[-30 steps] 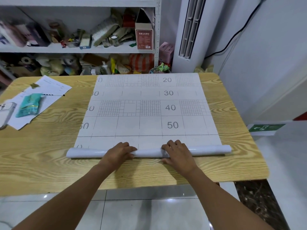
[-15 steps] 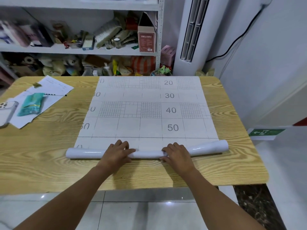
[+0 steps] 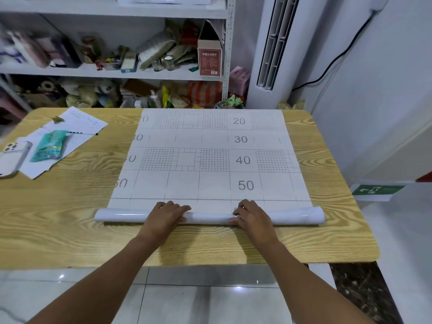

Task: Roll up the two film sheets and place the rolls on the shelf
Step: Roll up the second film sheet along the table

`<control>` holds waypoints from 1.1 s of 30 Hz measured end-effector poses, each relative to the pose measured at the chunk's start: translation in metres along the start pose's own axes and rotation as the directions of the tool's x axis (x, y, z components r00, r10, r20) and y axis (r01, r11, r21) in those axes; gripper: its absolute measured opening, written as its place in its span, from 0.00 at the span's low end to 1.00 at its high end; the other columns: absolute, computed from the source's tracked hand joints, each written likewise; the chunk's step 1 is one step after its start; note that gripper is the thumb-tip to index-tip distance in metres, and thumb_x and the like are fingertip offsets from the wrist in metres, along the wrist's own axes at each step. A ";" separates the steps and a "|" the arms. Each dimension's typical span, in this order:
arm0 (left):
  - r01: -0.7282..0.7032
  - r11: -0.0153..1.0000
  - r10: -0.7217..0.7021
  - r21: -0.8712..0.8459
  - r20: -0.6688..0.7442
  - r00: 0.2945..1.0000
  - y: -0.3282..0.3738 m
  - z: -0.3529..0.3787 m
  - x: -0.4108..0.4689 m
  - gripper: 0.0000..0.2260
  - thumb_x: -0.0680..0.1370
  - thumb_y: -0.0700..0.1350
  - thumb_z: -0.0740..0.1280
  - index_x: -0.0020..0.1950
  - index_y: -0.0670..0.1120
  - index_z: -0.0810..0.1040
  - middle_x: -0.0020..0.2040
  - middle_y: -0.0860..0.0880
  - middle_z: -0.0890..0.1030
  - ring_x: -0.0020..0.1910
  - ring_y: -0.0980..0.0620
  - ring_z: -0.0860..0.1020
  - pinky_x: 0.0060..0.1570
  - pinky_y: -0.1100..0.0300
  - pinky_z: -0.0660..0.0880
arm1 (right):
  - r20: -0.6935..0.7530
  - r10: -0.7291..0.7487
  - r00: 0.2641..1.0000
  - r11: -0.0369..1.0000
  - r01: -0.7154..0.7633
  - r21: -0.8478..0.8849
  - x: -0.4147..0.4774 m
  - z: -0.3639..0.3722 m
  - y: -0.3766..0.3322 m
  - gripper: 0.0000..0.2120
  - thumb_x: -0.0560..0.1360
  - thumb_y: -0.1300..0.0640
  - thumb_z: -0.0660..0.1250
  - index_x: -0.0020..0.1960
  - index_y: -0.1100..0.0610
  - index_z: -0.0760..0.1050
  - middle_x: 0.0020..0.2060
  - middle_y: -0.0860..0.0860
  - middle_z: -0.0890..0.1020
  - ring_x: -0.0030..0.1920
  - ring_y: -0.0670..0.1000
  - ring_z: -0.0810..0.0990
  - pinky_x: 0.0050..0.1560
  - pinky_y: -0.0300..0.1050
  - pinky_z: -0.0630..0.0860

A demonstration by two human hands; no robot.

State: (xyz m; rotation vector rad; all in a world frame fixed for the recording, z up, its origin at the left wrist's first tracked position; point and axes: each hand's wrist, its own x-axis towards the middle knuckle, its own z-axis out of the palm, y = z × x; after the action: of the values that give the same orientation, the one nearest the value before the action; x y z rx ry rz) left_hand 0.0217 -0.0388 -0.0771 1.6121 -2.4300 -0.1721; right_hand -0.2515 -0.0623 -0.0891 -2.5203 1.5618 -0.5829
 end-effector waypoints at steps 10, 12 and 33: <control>-0.073 0.989 0.070 0.132 0.025 0.997 0.012 -0.002 -0.004 0.21 0.61 0.44 0.79 0.50 0.52 0.76 0.37 0.52 0.78 0.30 0.52 0.77 0.25 0.62 0.68 | 0.011 0.117 0.993 0.990 -0.118 0.081 0.000 -0.002 -0.005 0.06 0.61 0.58 0.78 0.34 0.57 0.82 0.31 0.51 0.78 0.32 0.54 0.77 0.30 0.45 0.76; -0.081 0.989 0.079 0.127 0.021 0.997 0.010 -0.003 -0.004 0.17 0.63 0.45 0.78 0.49 0.52 0.78 0.37 0.54 0.79 0.29 0.53 0.77 0.25 0.63 0.65 | 0.058 0.137 0.989 0.989 -0.140 0.045 0.001 0.000 -0.003 0.05 0.63 0.57 0.77 0.33 0.55 0.82 0.33 0.51 0.78 0.34 0.54 0.77 0.31 0.48 0.75; -0.045 0.999 0.042 0.015 0.137 0.990 -0.006 0.001 -0.004 0.20 0.66 0.52 0.75 0.56 0.52 0.78 0.43 0.53 0.78 0.42 0.54 0.73 0.28 0.62 0.70 | 0.023 0.079 0.997 0.993 -0.081 0.089 -0.009 -0.005 0.001 0.09 0.65 0.50 0.73 0.38 0.56 0.81 0.37 0.50 0.78 0.34 0.52 0.78 0.31 0.42 0.74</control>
State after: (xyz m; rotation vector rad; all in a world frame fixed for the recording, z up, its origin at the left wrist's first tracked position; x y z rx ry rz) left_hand 0.0286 -0.0375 -0.0794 1.6023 -2.5729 -0.2619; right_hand -0.2574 -0.0543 -0.0868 -2.3794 1.5841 -0.6016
